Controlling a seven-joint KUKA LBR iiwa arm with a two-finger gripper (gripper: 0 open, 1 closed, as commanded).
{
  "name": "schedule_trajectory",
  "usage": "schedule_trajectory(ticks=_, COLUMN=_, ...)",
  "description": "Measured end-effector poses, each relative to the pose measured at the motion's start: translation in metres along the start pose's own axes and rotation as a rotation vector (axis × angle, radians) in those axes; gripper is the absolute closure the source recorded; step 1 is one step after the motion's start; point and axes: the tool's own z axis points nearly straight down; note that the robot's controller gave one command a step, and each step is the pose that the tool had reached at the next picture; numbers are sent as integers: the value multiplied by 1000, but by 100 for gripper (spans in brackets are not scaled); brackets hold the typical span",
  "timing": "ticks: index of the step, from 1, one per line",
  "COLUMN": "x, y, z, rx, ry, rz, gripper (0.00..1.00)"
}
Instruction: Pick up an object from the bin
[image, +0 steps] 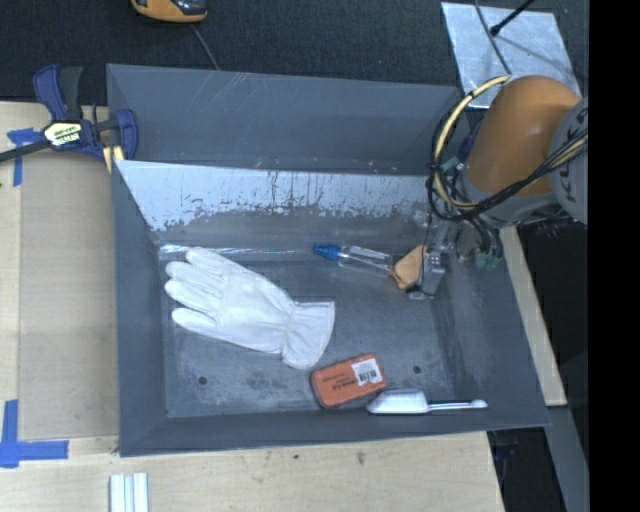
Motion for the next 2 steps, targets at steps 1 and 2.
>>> schedule_trajectory(ticks=1, x=1, y=39, z=-15, rx=0, ry=5, rz=15, gripper=0)
schedule_trajectory(ticks=2, x=15, y=116, z=0, rx=1, ry=3, rz=-23, gripper=0)
